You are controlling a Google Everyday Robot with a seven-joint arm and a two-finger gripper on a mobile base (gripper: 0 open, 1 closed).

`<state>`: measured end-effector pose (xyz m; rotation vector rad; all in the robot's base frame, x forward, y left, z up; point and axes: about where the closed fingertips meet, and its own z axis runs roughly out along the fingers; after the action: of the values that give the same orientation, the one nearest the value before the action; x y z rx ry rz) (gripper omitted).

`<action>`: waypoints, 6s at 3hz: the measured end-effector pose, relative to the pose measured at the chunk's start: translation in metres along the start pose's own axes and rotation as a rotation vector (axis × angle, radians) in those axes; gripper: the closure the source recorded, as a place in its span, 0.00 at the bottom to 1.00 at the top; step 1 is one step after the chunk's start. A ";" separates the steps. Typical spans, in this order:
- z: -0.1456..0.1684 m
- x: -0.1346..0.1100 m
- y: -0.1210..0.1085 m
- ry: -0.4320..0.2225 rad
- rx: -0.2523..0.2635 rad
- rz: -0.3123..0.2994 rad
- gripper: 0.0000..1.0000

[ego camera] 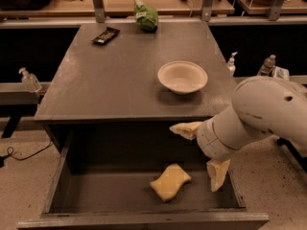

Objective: Pick sponge from top drawer and place on counter

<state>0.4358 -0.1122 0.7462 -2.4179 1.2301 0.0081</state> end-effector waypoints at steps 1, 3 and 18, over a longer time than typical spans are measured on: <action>0.066 0.019 0.037 0.027 -0.148 -0.044 0.00; 0.123 0.027 0.059 0.102 -0.296 -0.131 0.00; -0.007 -0.059 -0.028 -0.083 -0.086 -0.412 0.97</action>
Offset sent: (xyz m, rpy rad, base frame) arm -0.0099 -0.0209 -0.1569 -0.2864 0.1629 0.1268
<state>0.4204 -0.0550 0.7738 -2.6724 0.6911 0.0391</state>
